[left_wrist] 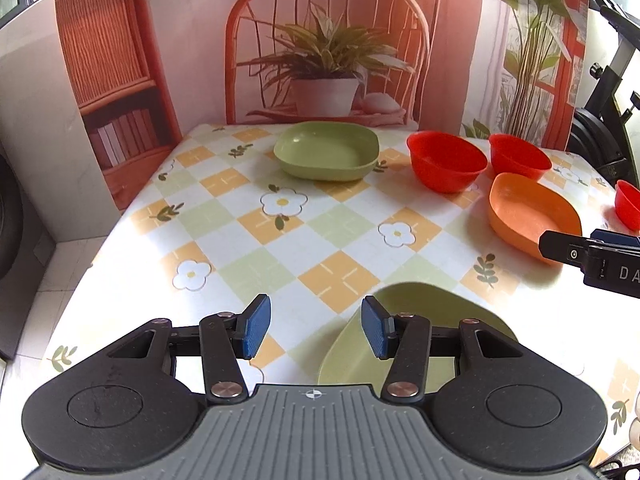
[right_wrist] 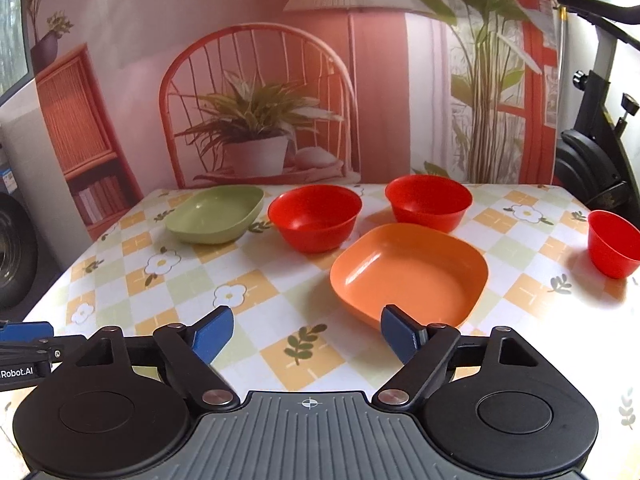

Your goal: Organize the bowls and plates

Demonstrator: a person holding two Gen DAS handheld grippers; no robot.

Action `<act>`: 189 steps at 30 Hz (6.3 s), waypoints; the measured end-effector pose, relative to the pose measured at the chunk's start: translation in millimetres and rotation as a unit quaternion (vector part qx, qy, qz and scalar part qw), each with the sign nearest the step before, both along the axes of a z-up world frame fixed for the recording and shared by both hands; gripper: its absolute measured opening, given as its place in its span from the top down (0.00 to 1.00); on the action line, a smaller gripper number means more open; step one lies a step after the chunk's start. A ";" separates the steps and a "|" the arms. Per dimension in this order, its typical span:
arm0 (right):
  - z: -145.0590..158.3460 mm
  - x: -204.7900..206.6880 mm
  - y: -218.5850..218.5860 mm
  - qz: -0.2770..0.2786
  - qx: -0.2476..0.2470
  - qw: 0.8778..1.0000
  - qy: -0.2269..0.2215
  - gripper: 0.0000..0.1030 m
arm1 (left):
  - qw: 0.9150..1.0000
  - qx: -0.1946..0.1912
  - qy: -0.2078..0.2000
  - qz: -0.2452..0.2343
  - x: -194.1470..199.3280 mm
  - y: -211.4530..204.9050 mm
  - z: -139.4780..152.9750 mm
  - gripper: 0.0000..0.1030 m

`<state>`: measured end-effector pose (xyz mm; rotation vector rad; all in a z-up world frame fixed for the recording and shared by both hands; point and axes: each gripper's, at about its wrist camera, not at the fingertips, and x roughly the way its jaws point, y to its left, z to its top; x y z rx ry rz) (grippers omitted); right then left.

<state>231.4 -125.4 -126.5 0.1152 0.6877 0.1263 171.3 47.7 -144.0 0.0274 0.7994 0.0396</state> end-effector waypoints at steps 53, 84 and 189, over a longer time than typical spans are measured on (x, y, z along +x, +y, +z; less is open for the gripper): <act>-48.1 -8.7 30.2 0.102 0.025 0.986 0.126 0.88 | 0.996 -0.052 0.075 0.008 -7.1 4.2 -47.6 0.82; 81.1 12.5 -81.4 0.006 0.103 0.993 -0.056 0.93 | 0.987 -0.060 -0.089 -0.120 34.1 -69.4 96.1 0.87; -1.4 104.1 -146.7 -0.075 0.036 0.996 0.006 0.83 | 0.986 -0.047 -0.011 -0.158 177.6 -103.9 15.0 0.84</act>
